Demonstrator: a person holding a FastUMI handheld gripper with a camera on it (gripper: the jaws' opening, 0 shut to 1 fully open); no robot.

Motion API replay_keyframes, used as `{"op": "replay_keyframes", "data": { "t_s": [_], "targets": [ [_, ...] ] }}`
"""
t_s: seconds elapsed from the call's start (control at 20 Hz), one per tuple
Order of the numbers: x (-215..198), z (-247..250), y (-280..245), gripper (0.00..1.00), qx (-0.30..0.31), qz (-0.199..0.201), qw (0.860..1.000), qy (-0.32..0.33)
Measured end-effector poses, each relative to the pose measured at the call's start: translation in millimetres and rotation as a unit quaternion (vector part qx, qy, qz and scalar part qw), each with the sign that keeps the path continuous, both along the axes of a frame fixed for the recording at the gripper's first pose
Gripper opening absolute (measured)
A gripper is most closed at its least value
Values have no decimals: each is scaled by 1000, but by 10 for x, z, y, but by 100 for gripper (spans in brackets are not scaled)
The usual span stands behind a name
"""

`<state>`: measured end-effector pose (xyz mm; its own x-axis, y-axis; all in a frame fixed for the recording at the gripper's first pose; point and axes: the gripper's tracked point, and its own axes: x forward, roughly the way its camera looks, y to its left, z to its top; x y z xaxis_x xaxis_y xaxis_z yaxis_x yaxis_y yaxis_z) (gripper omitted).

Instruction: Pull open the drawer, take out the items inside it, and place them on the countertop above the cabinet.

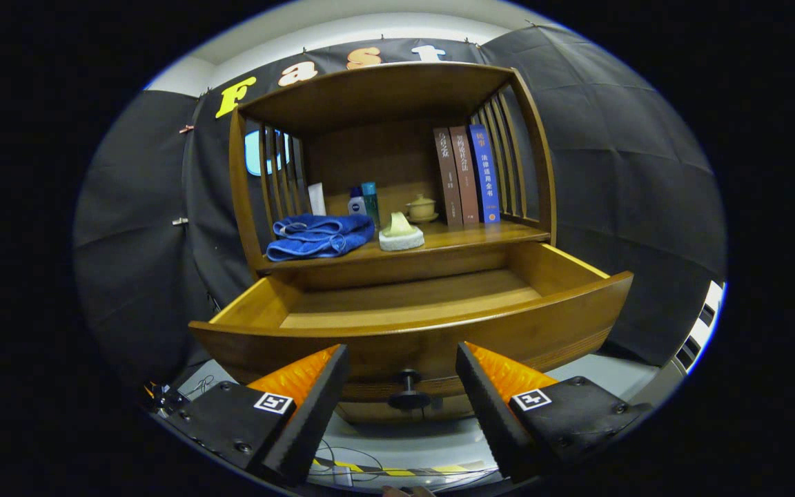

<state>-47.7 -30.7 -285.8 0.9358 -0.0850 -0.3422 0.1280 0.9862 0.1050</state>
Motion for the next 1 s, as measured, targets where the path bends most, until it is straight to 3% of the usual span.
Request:
{"op": "replay_keyframes", "data": {
  "t_s": [0.65,1.0],
  "targets": [
    [257,-227,-20,99,-6,5,1000,25],
    [805,-219,-76,99,-14,5,1000,26]
  ]
}}
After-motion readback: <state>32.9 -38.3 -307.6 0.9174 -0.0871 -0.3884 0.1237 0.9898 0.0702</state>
